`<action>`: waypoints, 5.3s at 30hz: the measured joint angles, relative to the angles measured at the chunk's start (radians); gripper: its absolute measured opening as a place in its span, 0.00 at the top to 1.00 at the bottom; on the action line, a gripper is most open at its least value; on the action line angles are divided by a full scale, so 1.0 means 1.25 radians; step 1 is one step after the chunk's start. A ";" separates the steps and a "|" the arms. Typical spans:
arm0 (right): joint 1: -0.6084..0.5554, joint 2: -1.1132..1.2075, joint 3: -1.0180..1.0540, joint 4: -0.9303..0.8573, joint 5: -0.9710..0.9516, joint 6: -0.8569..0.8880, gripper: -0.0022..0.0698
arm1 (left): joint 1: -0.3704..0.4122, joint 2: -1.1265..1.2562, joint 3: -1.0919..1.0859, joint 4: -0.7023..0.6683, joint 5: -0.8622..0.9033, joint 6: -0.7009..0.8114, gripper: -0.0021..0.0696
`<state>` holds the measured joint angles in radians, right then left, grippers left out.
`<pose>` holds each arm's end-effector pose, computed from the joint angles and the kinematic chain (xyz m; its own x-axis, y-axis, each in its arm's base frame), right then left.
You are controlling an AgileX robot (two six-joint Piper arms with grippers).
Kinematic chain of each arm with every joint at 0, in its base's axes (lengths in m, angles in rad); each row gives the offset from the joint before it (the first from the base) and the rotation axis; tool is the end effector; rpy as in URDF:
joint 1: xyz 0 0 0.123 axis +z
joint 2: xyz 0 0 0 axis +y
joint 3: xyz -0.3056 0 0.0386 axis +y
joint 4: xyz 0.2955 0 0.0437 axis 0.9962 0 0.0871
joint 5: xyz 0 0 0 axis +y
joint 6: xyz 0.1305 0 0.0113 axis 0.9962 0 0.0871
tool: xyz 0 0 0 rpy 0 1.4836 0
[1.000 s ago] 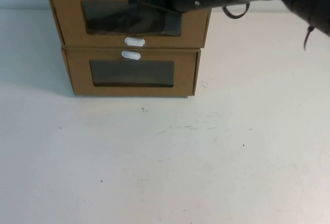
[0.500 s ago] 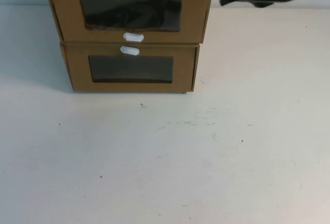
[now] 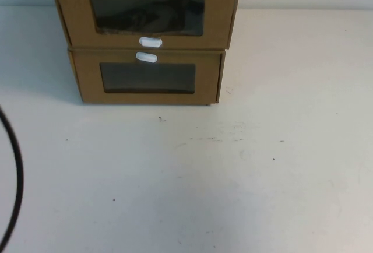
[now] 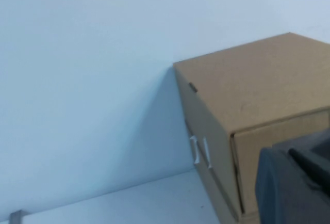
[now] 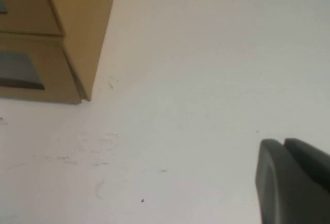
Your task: Close the shoe box
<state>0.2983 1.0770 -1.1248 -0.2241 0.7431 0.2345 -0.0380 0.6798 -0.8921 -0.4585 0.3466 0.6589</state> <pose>0.2824 0.0662 0.3954 -0.5466 -0.0976 -0.8317 -0.1346 0.9905 -0.0277 0.1948 -0.0272 0.4482 0.0284 0.2190 -0.9753 0.1861 0.9575 0.2204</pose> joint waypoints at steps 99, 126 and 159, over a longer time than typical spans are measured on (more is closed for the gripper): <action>-0.251 -0.868 0.921 0.294 -0.317 -0.325 0.99 | 0.000 -0.508 0.735 -0.290 -0.164 -0.001 0.98; -0.251 -0.868 0.921 0.299 -0.316 -0.325 0.99 | 0.000 -0.551 0.735 0.402 -0.144 -0.481 0.98; -0.251 -0.869 0.921 0.299 -0.316 -0.325 0.99 | 0.000 -0.552 0.735 0.432 0.011 -0.503 0.98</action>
<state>-0.0151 -0.0093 0.0266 0.1499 0.3485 -0.1718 -0.0380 -0.0099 0.0266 0.0809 0.3608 0.0298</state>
